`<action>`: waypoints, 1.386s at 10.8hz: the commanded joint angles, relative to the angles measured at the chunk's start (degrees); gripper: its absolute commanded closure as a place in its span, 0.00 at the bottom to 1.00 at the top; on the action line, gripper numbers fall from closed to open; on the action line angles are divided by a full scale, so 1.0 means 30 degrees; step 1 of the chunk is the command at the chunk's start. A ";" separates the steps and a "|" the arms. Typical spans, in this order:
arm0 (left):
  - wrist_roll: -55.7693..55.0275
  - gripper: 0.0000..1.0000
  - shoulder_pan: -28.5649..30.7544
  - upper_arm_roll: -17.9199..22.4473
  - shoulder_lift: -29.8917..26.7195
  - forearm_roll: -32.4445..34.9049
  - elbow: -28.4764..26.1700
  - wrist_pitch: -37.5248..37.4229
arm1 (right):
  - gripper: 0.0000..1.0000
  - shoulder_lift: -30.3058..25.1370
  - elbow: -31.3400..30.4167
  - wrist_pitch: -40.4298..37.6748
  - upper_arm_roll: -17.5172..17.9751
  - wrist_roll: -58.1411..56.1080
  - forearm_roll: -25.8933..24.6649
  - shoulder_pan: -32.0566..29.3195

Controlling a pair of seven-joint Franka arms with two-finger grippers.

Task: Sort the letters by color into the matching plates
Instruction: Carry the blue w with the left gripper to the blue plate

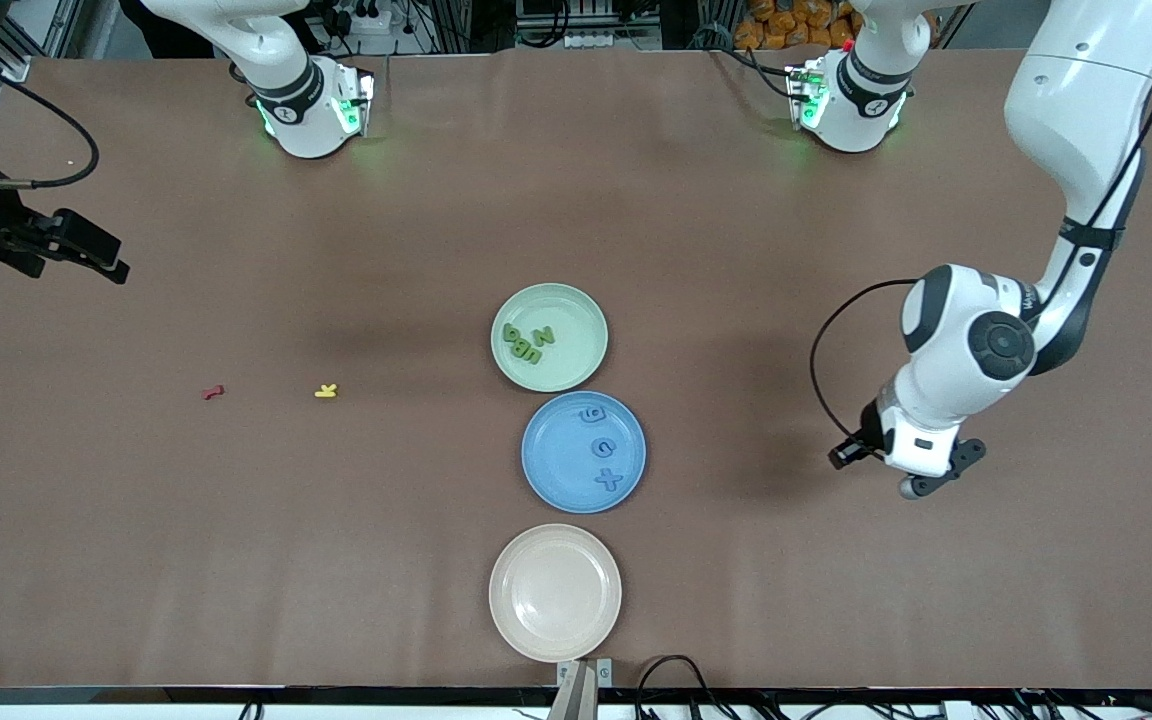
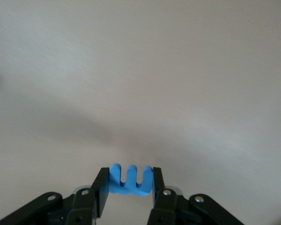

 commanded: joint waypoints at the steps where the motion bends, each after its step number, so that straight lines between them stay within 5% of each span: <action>1: -0.3485 1.00 -0.2384 -0.0073 0.0695 0.0216 0.1570 -0.0430 | 0.00 -0.0095 -0.0081 0.0060 0.0106 -0.0247 0.0262 -0.0239; 7: -0.6743 1.00 -0.7046 0.0103 0.2863 0.0246 0.4734 0.0065 | 0.00 -0.0095 -0.0110 0.0089 0.0106 -0.0247 0.0262 -0.0239; 10: -0.8172 1.00 -0.8477 0.0393 0.3363 0.0421 0.4915 0.2751 | 0.00 -0.0066 -0.0110 0.0089 0.0106 -0.0247 0.0262 -0.0210; 13: -0.9730 1.00 -1.1730 0.3465 0.3510 0.0334 0.4974 0.4574 | 0.00 -0.0066 -0.0110 0.0089 0.0106 -0.0247 0.0262 -0.0210; 15: -1.0318 1.00 -1.2322 0.3969 0.3745 0.0334 0.5177 0.5135 | 0.00 -0.0066 -0.0110 0.0118 0.0106 -0.0247 0.0262 -0.0210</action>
